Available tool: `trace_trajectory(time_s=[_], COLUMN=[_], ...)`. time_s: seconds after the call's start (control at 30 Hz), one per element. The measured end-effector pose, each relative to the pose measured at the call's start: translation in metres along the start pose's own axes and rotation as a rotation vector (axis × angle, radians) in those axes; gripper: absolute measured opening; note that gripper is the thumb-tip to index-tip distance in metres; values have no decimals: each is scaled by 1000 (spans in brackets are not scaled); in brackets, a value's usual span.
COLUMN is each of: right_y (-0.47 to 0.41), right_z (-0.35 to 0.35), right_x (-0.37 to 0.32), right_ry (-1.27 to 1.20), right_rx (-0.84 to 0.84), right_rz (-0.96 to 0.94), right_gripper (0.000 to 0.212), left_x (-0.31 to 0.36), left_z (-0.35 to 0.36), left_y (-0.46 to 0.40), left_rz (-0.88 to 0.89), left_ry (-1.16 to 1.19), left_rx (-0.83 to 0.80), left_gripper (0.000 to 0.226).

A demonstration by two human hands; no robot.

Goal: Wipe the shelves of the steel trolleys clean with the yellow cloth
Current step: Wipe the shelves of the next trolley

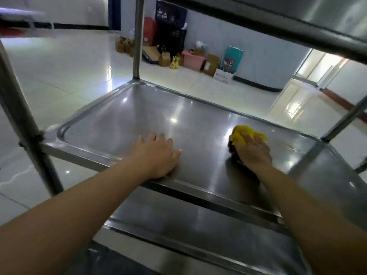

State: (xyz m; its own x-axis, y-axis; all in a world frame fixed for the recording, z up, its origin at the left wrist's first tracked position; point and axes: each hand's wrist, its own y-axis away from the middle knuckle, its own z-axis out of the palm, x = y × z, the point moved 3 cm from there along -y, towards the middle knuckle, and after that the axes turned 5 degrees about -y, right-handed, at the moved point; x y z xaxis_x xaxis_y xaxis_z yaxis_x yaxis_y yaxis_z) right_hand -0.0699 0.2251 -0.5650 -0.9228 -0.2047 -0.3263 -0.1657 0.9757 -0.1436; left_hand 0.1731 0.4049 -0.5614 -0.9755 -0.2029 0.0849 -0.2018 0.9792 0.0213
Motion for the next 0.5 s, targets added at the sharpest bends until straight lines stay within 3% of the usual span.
trace_trajectory(time_s=[0.13, 0.2, 0.27, 0.4, 0.5], right_y=[29, 48, 57, 67, 80], right_z=[14, 4, -14, -56, -80], right_x=[-43, -33, 4, 108, 168], right_ry=[-65, -156, -183, -151, -140], right_rx=[-126, -201, -199, -38, 56], right_rz=[-354, -473, -427, -191, -65], right_gripper=[49, 52, 52, 49, 49], left_x=[55, 77, 95, 140, 182], left_z=[4, 5, 6, 9, 13], left_y=[-21, -30, -36, -48, -53], left_rz=[46, 9, -10, 104, 173], left_ry=[16, 1, -9, 47, 24], left_rx=[6, -26, -49, -50, -89], left_gripper=[41, 43, 44, 45, 57])
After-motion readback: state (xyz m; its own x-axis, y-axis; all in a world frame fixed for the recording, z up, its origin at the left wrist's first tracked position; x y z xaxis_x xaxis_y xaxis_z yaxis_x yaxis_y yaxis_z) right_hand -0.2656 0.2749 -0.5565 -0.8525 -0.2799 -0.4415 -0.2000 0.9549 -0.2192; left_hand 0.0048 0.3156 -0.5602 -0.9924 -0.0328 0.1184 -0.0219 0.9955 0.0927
